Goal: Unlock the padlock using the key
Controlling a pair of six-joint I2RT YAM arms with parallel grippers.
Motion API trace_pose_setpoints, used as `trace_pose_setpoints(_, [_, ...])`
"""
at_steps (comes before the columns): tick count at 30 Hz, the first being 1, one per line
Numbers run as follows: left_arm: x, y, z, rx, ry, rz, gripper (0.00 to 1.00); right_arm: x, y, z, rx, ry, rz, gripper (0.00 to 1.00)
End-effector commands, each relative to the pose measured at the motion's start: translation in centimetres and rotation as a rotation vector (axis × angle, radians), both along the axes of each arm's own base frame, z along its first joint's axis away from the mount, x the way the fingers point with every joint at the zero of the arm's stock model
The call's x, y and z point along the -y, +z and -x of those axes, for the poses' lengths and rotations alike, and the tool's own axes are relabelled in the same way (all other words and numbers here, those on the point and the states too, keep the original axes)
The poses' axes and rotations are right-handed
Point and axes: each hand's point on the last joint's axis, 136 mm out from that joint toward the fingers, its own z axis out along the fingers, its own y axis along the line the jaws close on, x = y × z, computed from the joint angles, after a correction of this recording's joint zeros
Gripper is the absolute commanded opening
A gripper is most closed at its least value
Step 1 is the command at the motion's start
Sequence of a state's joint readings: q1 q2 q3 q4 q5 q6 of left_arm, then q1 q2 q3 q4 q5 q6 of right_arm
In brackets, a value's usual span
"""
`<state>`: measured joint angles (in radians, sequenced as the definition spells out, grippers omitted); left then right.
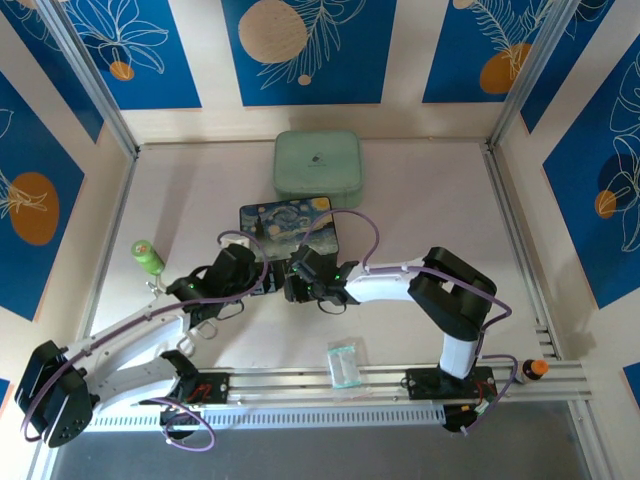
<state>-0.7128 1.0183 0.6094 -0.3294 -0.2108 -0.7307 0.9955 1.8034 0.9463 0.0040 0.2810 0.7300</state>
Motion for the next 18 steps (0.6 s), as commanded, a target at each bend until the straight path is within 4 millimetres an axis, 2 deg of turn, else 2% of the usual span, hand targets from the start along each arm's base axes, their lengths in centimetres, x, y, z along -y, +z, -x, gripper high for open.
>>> trace_pose_setpoints(1, [-0.8,-0.4,-0.2,0.001,0.02,-0.029,0.99,1.3,-3.3,2.8,-0.114,0.032,0.06,0.36])
trace_pose_setpoints(7, [-0.7,0.5,-0.7,0.023,0.016,-0.037,0.99,1.6,-3.9,3.4,-0.142,0.021,0.034,0.24])
trace_pose_setpoints(11, [-0.5,1.4,-1.4,0.053,-0.009,-0.074,1.0,1.9,-4.0,3.6,-0.158,0.0,-0.012,0.2])
trace_pose_setpoints(13, [-0.2,2.2,-1.9,0.096,-0.066,-0.128,1.0,2.0,-3.6,3.6,-0.168,-0.014,-0.07,0.16])
trace_pose_setpoints(18, [0.4,4.4,-3.6,0.213,-0.25,-0.334,0.98,2.4,-3.2,3.6,-0.201,-0.038,-0.179,0.14])
